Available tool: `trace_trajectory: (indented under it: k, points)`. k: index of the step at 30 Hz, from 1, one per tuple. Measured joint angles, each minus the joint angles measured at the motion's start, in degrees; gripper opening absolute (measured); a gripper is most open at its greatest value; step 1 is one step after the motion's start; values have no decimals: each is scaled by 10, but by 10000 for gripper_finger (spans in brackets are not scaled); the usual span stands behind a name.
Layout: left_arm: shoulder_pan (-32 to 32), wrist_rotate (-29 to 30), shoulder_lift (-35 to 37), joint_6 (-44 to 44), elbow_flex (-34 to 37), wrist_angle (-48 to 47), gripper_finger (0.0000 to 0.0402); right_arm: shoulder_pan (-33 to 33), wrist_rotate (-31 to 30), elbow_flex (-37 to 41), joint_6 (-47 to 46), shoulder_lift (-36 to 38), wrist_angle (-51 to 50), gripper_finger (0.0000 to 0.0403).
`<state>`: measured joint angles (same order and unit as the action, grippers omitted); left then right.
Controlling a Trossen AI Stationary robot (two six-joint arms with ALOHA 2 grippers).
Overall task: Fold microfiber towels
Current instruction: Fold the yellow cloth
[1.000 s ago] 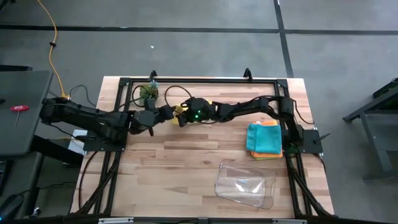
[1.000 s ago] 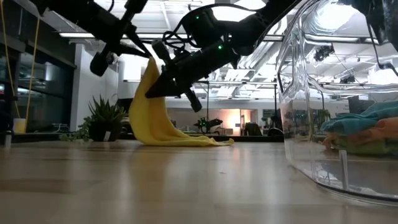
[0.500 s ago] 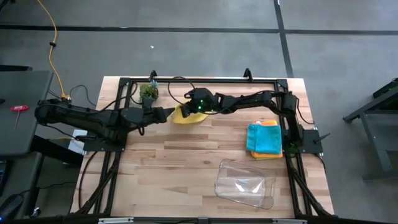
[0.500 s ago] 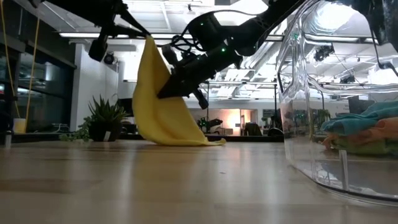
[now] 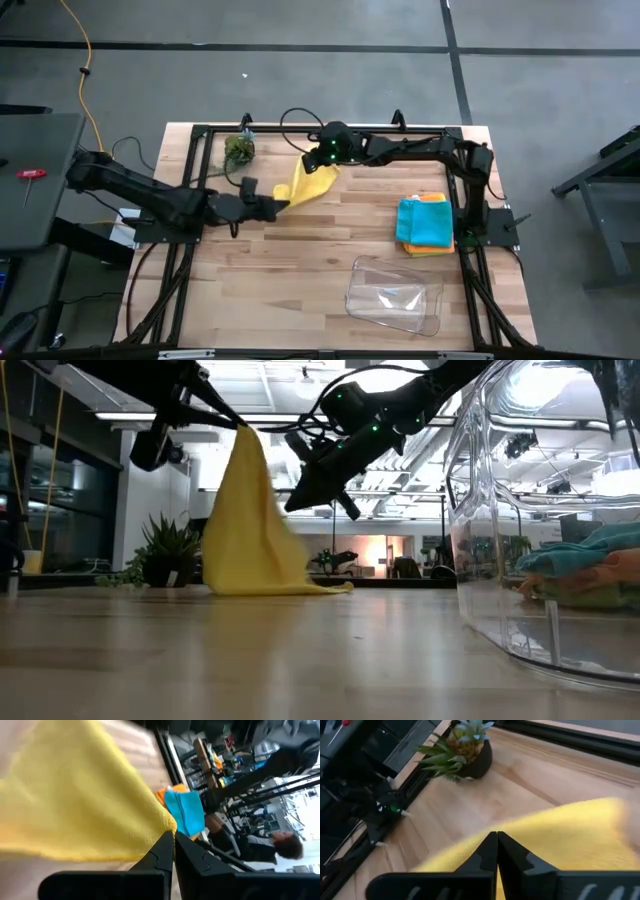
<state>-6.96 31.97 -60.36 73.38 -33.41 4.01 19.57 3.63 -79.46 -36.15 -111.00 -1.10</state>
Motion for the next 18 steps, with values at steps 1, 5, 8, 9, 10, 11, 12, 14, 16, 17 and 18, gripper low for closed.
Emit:
trace_trajectory:
  k: [1,5,8,9,10,11,12,14,16,17,18]
  points:
    - [-6,0,-13,12,0,10,0,1,-2,0,-1,0,0,0]
    - [-23,-6,-76,41,0,67,0,3,-2,0,-14,-5,-1,0]
    - [-24,-17,-109,45,0,98,0,3,3,0,-20,-12,-6,0]
    - [-24,-17,-114,48,0,101,0,3,4,0,-20,-14,-15,0]
    - [-24,-15,-116,52,0,101,0,3,4,0,-13,-15,-20,0]
    - [-24,-13,-117,54,0,100,0,3,5,0,-3,-14,-30,0]
    - [-24,-9,-116,55,0,100,0,5,7,0,10,-11,-46,0]
    - [-24,-9,-115,44,0,97,0,11,14,0,39,0,-76,0]
    - [-24,-8,-105,41,0,85,0,19,14,0,71,20,-119,0]
    - [-24,-5,-102,41,0,84,0,20,12,0,92,29,-146,0]
    - [-24,0,-98,40,0,73,0,21,9,0,115,36,-170,0]
